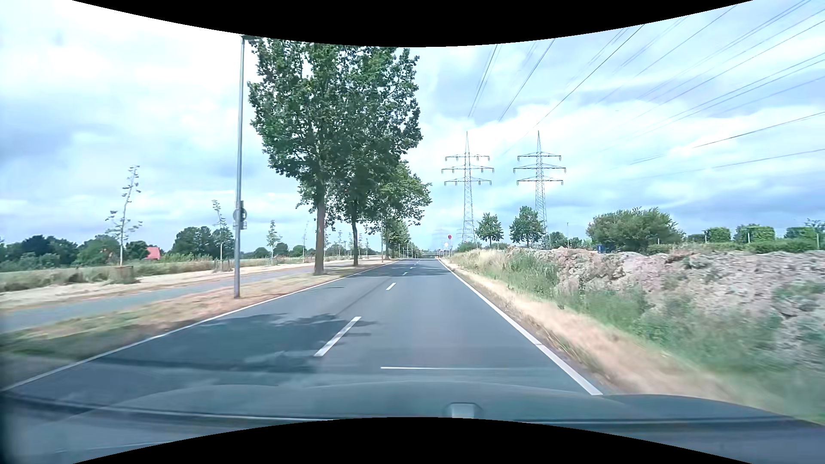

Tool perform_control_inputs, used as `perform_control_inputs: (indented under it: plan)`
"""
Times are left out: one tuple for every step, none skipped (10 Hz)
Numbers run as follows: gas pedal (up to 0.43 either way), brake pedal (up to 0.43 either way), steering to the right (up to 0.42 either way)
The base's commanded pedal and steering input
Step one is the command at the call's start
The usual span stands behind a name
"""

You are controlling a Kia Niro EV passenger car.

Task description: Follow the waypoints while adhering to traffic rules and regulations

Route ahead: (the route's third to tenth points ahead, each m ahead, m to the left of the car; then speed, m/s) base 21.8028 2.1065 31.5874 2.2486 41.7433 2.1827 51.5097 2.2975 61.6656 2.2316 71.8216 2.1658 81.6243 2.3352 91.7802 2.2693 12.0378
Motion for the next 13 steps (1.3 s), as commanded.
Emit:
perform_control_inputs:
  plan:
    - [0.169, 0.012, -0.002]
    - [0.169, 0.012, -0.001]
    - [0.169, 0.018, -0.002]
    - [0.169, 0.018, -0.002]
    - [0.169, 0.012, -0.002]
    - [0.169, 0.012, -0.002]
    - [0.169, 0.012, -0.002]
    - [0.169, 0.018, -0.002]
    - [0.169, 0.012, -0.002]
    - [0.169, 0.012, -0.002]
    - [0.169, 0.018, -0.002]
    - [0.169, 0.012, -0.002]
    - [0.169, 0.018, -0.002]
